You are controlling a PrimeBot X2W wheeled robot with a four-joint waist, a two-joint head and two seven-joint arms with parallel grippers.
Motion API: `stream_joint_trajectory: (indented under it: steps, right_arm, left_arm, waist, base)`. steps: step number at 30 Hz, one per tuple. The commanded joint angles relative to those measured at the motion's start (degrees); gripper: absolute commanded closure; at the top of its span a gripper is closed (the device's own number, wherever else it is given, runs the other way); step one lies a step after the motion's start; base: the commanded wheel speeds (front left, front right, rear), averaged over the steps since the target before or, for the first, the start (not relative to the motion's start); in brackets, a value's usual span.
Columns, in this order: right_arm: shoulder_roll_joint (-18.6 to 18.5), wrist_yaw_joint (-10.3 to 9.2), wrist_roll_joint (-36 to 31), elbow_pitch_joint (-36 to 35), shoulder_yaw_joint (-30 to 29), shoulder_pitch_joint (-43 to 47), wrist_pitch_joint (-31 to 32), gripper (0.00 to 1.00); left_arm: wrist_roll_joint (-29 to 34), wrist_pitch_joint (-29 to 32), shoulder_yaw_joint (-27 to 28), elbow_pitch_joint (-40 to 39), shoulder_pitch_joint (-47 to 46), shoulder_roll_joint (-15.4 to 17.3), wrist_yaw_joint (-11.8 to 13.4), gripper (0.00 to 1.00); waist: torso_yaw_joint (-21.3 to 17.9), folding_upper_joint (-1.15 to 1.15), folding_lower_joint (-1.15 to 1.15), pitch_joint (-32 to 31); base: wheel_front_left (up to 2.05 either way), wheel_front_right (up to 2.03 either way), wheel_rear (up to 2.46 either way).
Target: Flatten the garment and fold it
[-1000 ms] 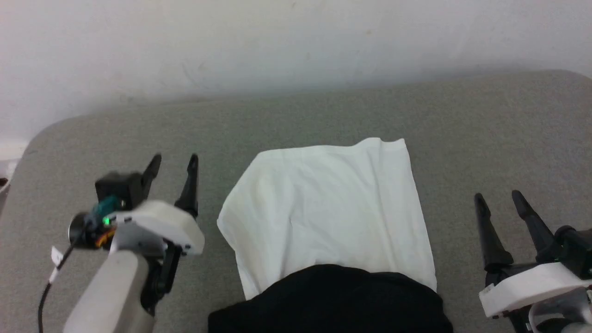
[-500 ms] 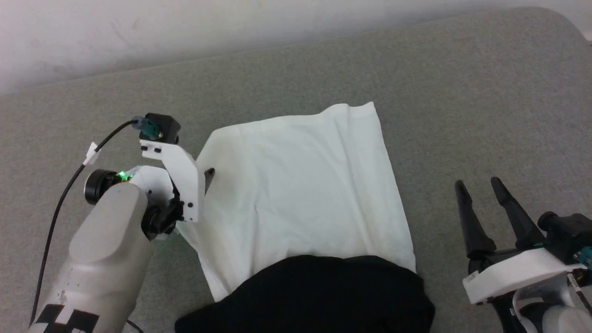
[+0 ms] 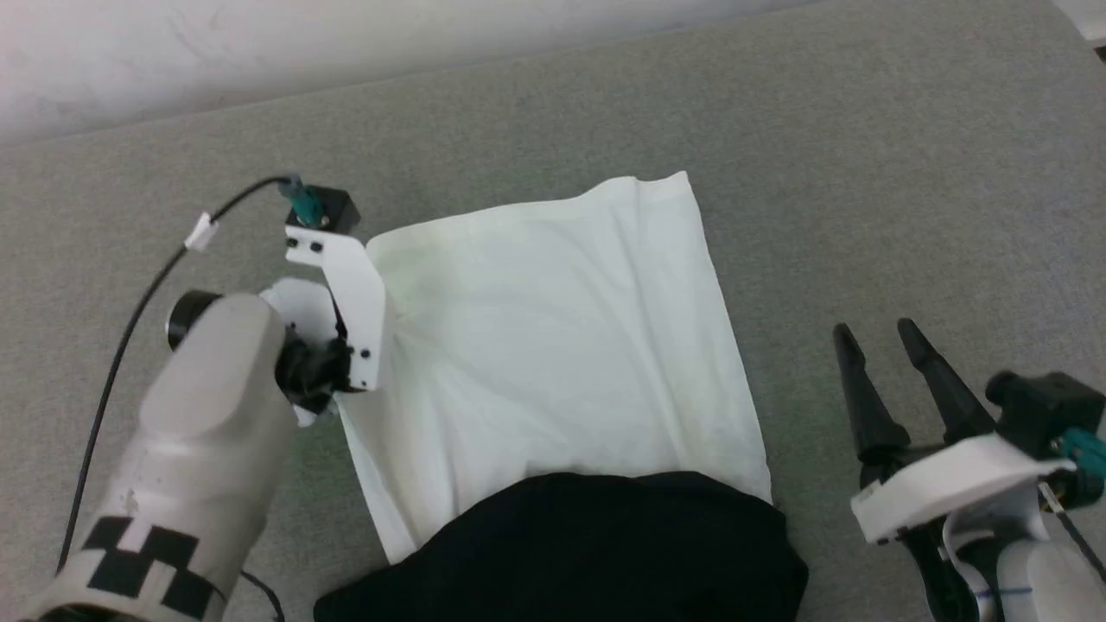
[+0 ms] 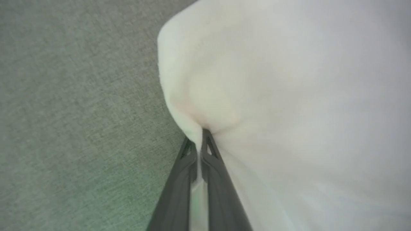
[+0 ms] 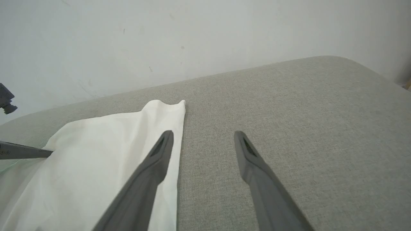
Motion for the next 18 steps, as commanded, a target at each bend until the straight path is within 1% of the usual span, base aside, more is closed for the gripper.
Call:
stream_joint_trajectory:
  steps: [1,5,8,9,11,15,18]
  right_arm:
    - [-0.39,-0.05,1.10,1.20,0.46,-2.39,0.50,0.00]
    - [-2.30,-0.05,5.18,7.24,0.48,-8.22,2.44,0.00]
    - [-4.63,-0.05,7.23,14.62,0.54,-15.01,5.45,0.00]
    - [-4.63,-0.05,7.23,14.62,0.54,-15.01,5.45,0.00]
    - [-5.96,-0.05,9.35,19.92,0.71,-20.42,7.48,0.00]
    - [-8.07,-0.05,13.07,30.23,2.90,-30.59,13.85,0.00]
    - [-9.30,-0.05,15.03,36.46,5.66,-37.17,18.87,0.00]
  left_arm:
    - [1.46,-3.94,-1.24,1.90,5.15,-0.58,1.60,1.00]
    - [3.71,-14.77,-0.56,-0.28,5.28,-0.60,4.70,1.00]
    - [4.26,-19.34,-0.43,-1.79,4.98,-1.52,5.45,1.00]
    - [4.26,-19.34,-0.43,-1.79,4.98,-1.52,5.45,1.00]
    - [4.59,-20.95,-0.60,-2.90,4.44,-2.12,5.73,1.00]
    - [5.30,-23.64,-0.89,-5.21,2.99,-2.85,6.16,1.00]
    - [5.55,-25.07,-1.08,-6.79,1.73,-3.53,6.18,1.00]
  waist:
    - [0.65,-0.01,0.01,-0.29]
    - [2.28,-0.01,0.01,-0.25]
    - [4.17,-0.01,0.01,0.33]
    - [4.17,-0.01,0.01,0.33]
    - [5.57,-0.01,0.01,0.99]
    - [8.15,-0.01,0.01,2.70]
    - [9.94,-0.01,0.01,4.22]
  base:
    - [0.00,0.00,0.00]
    - [0.00,0.00,0.00]
    - [0.00,0.00,0.00]
    - [0.00,0.00,0.00]
    - [0.00,0.00,0.00]
    - [0.00,0.00,0.00]
    - [0.00,0.00,0.00]
